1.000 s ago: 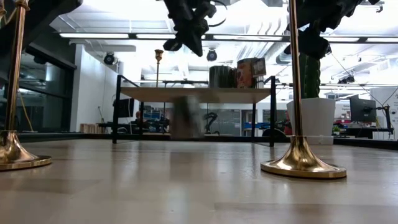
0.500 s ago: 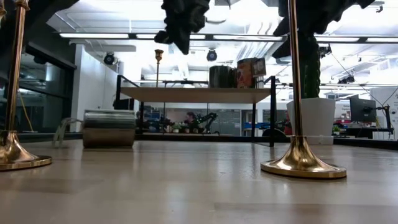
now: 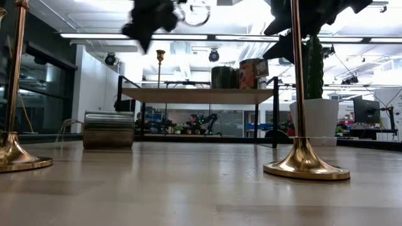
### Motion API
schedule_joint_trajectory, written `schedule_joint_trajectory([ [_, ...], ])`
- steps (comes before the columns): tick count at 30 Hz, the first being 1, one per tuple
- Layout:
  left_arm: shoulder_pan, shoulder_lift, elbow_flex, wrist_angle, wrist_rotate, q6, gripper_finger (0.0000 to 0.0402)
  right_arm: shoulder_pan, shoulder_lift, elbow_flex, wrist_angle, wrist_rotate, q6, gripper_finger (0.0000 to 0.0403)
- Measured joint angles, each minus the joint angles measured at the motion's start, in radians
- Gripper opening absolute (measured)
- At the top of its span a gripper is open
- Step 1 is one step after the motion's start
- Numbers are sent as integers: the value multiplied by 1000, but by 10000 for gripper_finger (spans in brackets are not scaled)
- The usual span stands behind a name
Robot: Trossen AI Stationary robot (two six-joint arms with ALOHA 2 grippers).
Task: Pick & Place candle stick holders
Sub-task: Put the silver scented candle on the shelf
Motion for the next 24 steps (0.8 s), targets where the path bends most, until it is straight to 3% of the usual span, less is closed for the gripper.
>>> schedule_joint_trajectory([
  [6, -43, -175, -388, 96, -7, -60, 2, 2, 0, 0, -1, 2, 4, 252],
  [11, -82, -237, -569, 276, 5, -32, 39, 2, 0, 0, -2, 2, 5, 252],
  [24, -88, -201, -737, 390, -77, 17, 294, 2, 0, 0, -4, 2, 57, 252],
])
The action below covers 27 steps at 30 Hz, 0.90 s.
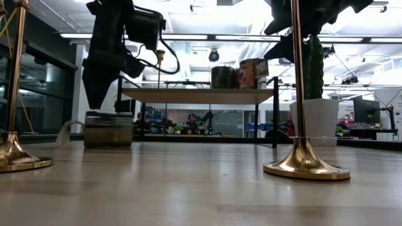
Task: Pick & Place candle stick holders
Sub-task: Put the silver scented candle on the shelf
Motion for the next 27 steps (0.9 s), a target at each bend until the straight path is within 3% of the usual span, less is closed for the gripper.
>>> schedule_joint_trajectory([
  [6, 1, 55, -29, 81, -72, 54, 357, 0, 0, 0, 1, 0, 26, 252],
  [13, 1, 153, -59, 154, -103, 82, 377, 0, 0, 0, -3, 0, 71, 252],
  [22, 0, 240, -71, 262, 67, 82, 376, -1, 0, 0, -18, 0, 102, 252],
  [27, 0, 240, -69, 295, 109, 61, 349, -1, 0, 0, -28, 1, 105, 252],
])
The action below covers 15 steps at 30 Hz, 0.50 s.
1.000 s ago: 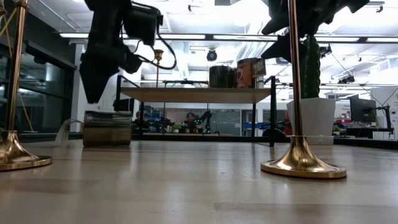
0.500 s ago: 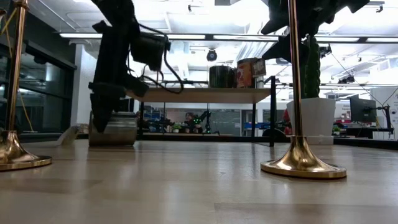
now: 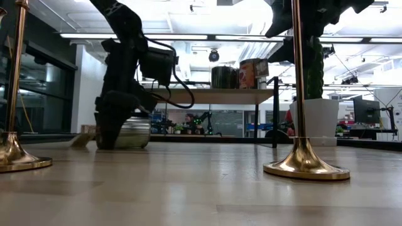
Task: Pick & Place candle stick holders
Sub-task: Put the silver scented candle on the shelf
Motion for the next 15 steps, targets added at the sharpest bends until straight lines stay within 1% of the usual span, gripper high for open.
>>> schedule_joint_trajectory([
  [9, 0, 0, 4, -14, 48, -33, 345, 0, 0, 0, -21, 4, -3, 252],
  [11, -7, 1, 20, -63, 68, -33, 345, 0, 0, 0, -21, 4, -7, 252],
  [15, -21, 3, 88, -149, 67, -27, 345, 0, 0, 0, -22, -1, -11, 252],
])
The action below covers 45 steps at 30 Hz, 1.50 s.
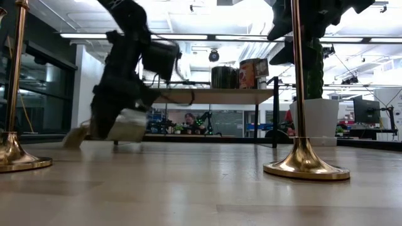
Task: Pick & Place candle stick holders
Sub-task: Put the silver scented candle on the shelf
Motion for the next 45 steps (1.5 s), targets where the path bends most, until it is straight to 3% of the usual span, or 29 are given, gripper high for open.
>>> schedule_joint_trajectory([
  [10, -46, 0, 282, -225, -18, 40, 345, 0, 0, 0, 17, -1, -18, 252],
  [22, -93, -3, 600, -238, -72, 72, 345, 0, 10, 0, 259, 36, -166, 252],
  [28, -97, -4, 621, -213, -27, 31, 345, 0, 78, 0, 376, 78, -186, 252],
  [40, 9, -4, 621, -217, 8, -104, 344, 0, 115, 0, 384, 93, -154, 252],
  [45, 12, -4, 622, -192, 5, -68, 344, 0, 114, 0, 399, 112, -168, 252],
])
